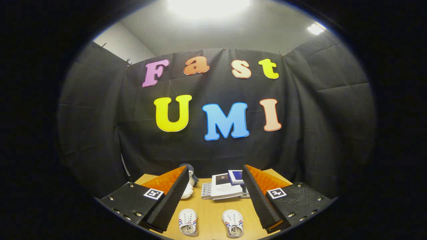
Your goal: Open the storage box then place both shoes into the box .Put the left shoe in first, then the right shoe, with the right side of both shoes facing outward in a uniform manner.
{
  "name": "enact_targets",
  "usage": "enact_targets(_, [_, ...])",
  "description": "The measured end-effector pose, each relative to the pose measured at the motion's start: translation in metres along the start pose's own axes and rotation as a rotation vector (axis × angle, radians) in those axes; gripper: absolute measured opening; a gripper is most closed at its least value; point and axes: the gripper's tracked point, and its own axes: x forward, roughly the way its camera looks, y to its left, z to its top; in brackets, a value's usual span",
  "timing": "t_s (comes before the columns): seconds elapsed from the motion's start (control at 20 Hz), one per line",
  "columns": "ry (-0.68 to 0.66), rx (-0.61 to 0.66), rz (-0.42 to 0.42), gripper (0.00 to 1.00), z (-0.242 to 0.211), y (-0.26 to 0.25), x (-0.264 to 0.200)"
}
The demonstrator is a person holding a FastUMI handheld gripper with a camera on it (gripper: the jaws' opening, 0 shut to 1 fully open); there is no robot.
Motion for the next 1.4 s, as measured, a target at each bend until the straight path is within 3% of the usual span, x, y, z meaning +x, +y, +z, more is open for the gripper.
enact_targets(0.5, [0.185, 0.112, 0.231, 0.98, -0.075, 0.069, 0.047])
enact_targets(0.75, [0.393, 0.284, 0.398, 0.95, -0.131, 0.116, 0.063])
enact_targets(1.2, [0.7, 0.472, 0.669, 0.96, -0.216, 0.193, 0.066])
enact_targets(1.4, [0.904, 0.547, 0.712, 0.95, -0.266, 0.222, 0.067])
